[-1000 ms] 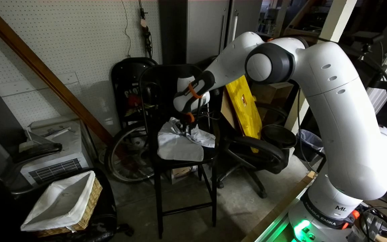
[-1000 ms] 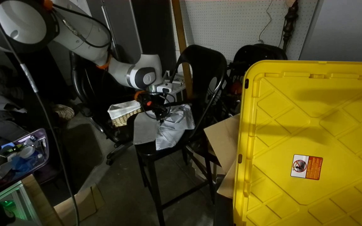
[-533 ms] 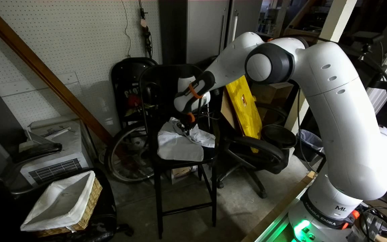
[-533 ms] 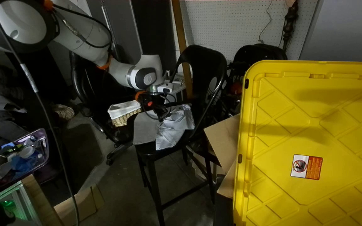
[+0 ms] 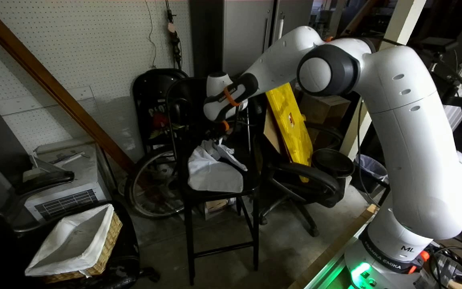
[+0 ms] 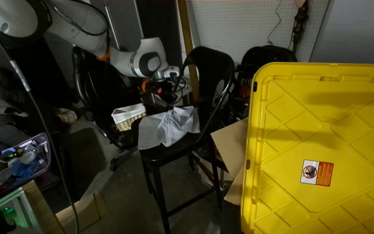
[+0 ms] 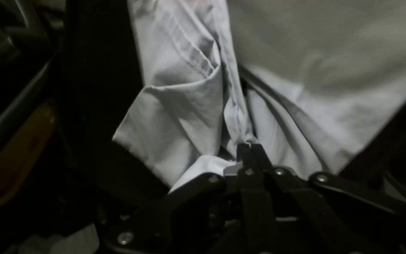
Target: Pick up the light blue cloth on the seat and then put it on the backrest of the chair
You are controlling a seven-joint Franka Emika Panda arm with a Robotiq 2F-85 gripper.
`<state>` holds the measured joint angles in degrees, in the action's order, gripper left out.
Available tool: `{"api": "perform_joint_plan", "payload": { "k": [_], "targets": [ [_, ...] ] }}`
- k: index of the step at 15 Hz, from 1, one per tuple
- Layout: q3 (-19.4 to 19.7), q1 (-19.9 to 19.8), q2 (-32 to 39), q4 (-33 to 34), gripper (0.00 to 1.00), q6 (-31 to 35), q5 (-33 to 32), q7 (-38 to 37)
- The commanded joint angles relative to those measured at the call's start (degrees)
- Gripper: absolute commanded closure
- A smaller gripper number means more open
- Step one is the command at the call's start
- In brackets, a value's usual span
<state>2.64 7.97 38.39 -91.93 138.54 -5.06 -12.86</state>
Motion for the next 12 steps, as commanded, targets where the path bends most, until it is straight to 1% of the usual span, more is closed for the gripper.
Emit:
{"api": "perform_joint_plan", "payload": {
  "k": [1, 4, 6, 9, 12],
  "targets": [
    [0.21, 1.79, -4.8, 4.78, 1.0, -0.9, -3.95, 3.2],
    [0.01, 2.16, -5.94, 11.14, 1.0, -0.64, -6.96, 7.04],
    [-0.17, 1.58, -6.15, 14.58, 1.0, 1.96, -7.93, 9.41],
    [-1.14, -0.5, -6.36, 17.03, 1.0, 9.82, -5.77, 11.53],
    [-2.55, -3.2, -6.69, 17.79, 1.0, 17.12, -1.43, 10.79]
  ]
}}
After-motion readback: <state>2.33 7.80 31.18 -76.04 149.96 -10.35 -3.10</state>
